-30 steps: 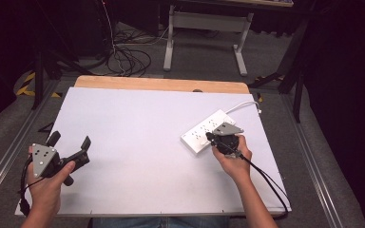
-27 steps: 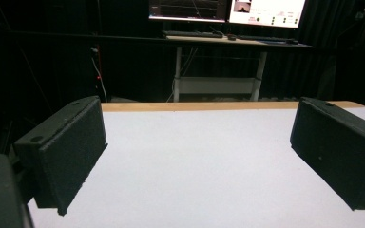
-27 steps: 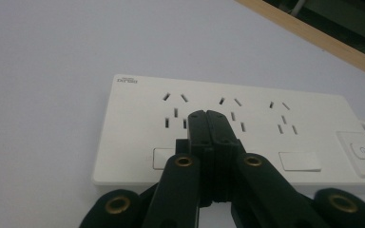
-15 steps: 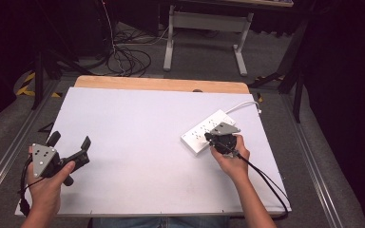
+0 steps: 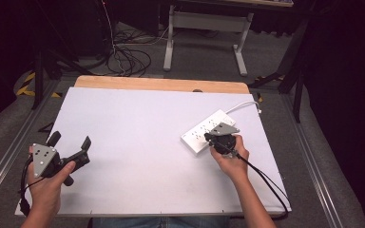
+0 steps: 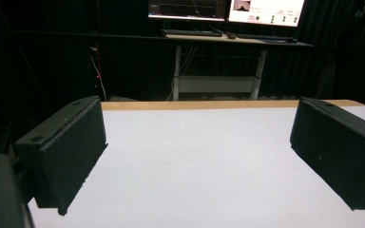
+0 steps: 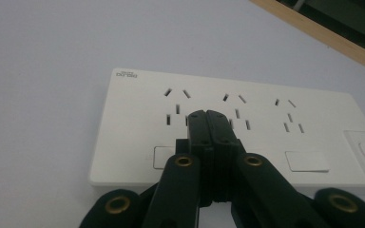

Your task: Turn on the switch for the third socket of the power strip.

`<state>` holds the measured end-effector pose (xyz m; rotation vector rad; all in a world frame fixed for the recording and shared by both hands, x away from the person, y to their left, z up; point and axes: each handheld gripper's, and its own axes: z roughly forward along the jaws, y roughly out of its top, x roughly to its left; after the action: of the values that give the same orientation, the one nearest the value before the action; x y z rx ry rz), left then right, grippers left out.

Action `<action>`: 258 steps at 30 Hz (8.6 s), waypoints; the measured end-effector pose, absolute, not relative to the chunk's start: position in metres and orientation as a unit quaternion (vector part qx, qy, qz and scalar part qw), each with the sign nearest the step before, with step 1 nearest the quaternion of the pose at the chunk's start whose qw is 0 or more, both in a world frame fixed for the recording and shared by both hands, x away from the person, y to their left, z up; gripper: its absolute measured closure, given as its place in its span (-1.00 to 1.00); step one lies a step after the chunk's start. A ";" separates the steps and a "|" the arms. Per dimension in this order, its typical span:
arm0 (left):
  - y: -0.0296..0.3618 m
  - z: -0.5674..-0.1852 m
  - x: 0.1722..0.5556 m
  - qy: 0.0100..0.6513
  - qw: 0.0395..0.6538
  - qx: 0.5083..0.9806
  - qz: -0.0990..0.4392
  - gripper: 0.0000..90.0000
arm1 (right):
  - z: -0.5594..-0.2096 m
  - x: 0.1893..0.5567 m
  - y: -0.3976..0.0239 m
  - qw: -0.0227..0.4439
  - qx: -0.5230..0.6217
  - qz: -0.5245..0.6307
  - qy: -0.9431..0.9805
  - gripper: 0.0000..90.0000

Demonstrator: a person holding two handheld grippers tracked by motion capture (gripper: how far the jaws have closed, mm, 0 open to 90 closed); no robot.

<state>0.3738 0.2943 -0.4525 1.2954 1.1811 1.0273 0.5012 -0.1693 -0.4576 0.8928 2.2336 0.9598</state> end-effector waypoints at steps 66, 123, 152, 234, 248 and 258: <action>0.295 -0.452 0.373 0.493 0.527 0.543 0.430 -0.89 | -0.473 0.509 -0.171 0.270 0.348 0.349 0.827 1.00; 0.295 -0.452 0.372 0.493 0.527 0.543 0.429 -0.89 | -0.470 0.508 -0.174 0.274 0.347 0.358 0.822 0.96; 0.296 -0.452 0.372 0.495 0.528 0.541 0.428 -0.88 | -0.435 0.481 -0.187 0.277 0.336 0.452 0.779 0.77; 0.295 -0.452 0.373 0.494 0.527 0.542 0.429 -0.88 | -0.428 0.443 -0.247 0.303 0.335 0.604 0.657 -0.24; 0.295 -0.452 0.372 0.495 0.529 0.541 0.428 -0.88 | -0.427 0.442 -0.253 0.298 0.337 0.620 0.643 -0.61; 0.296 -0.452 0.372 0.495 0.529 0.541 0.427 -0.88 | -0.429 0.442 -0.254 0.297 0.331 0.619 0.647 -0.81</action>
<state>0.3723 0.2957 -0.4520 1.2915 1.1829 1.0206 0.4425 -0.2536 -0.4285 0.8811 1.7211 1.6454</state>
